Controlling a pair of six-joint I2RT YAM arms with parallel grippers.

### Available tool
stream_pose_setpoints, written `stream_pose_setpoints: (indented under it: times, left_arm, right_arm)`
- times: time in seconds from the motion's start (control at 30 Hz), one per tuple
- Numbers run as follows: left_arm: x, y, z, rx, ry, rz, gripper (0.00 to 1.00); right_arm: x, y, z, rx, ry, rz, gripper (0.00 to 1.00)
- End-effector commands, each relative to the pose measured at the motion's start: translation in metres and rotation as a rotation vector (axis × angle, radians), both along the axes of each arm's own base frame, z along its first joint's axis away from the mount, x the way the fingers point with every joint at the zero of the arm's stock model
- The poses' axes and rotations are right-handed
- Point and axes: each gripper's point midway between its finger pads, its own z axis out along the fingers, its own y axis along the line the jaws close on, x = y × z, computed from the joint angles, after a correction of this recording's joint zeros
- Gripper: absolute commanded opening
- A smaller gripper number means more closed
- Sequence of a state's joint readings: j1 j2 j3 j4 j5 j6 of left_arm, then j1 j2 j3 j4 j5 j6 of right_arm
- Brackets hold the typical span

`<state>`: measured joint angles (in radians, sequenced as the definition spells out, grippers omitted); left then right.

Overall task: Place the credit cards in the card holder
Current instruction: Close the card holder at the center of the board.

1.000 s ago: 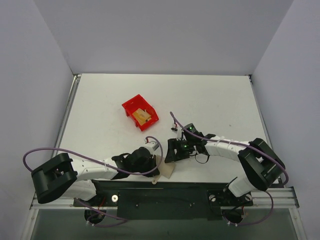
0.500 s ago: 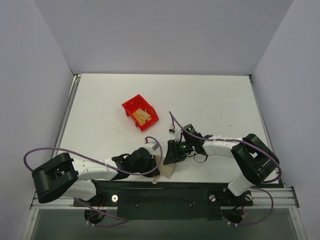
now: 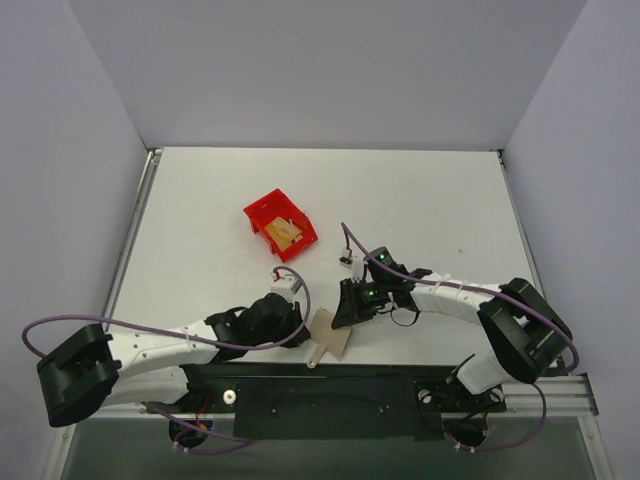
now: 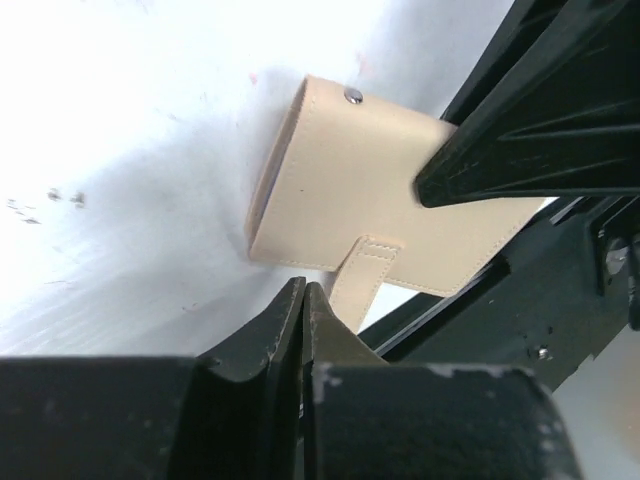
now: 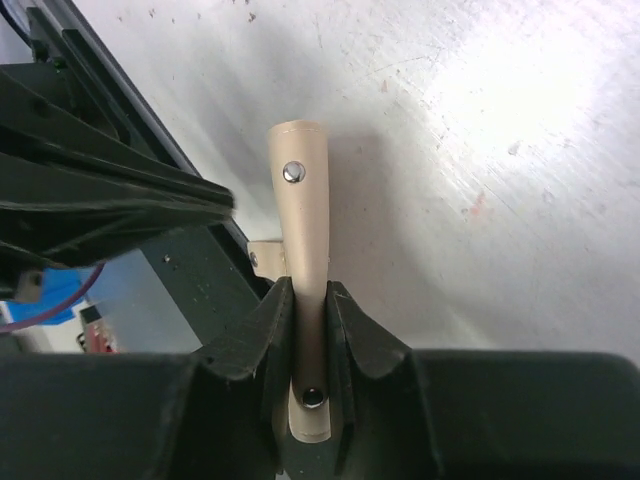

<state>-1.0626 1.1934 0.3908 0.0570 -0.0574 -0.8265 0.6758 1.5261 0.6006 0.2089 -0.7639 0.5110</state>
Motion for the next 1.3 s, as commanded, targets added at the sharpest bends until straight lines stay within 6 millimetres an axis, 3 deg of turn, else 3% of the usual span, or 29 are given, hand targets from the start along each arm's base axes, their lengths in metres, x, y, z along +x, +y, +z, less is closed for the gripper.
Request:
stream_pose_setpoints:
  times: [0.0, 0.03, 0.07, 0.2, 0.37, 0.53, 0.8, 1.17, 1.27]
  left_arm:
    - [0.029, 0.006, 0.068, -0.070, -0.154, 0.108, 0.13]
    - [0.032, 0.010, 0.074, -0.067, -0.173, 0.121, 0.16]
    - [0.035, 0.013, 0.085, -0.080, -0.193, 0.135, 0.18]
    - [0.042, 0.026, 0.096, -0.079, -0.224, 0.162, 0.19]
    - [0.044, 0.030, 0.090, -0.077, -0.204, 0.170, 0.19]
    - [0.044, 0.031, 0.084, -0.075, -0.192, 0.169, 0.17]
    - [0.045, 0.035, 0.080, -0.071, -0.186, 0.180, 0.15]
    - [0.047, 0.041, 0.071, -0.060, -0.172, 0.199, 0.15]
    - [0.047, 0.041, 0.070, -0.059, -0.171, 0.201, 0.15]
  right_arm:
    - [0.017, -0.015, 0.023, -0.098, -0.134, -0.039, 0.00]
    - [0.029, -0.017, 0.035, -0.103, -0.204, -0.070, 0.00]
    - [0.024, -0.028, 0.034, -0.155, -0.196, -0.076, 0.00]
    - [0.054, -0.071, 0.053, -0.367, -0.365, -0.228, 0.00]
    - [0.075, -0.118, 0.081, -0.576, -0.501, -0.362, 0.00]
    - [0.086, -0.142, 0.081, -0.785, -0.582, -0.380, 0.00]
    - [0.091, -0.125, 0.067, -1.017, -0.708, -0.335, 0.00]
    - [0.080, -0.075, 0.043, -0.913, -0.735, -0.332, 0.00]
    - [0.078, -0.058, 0.036, -0.863, -0.728, -0.314, 0.17]
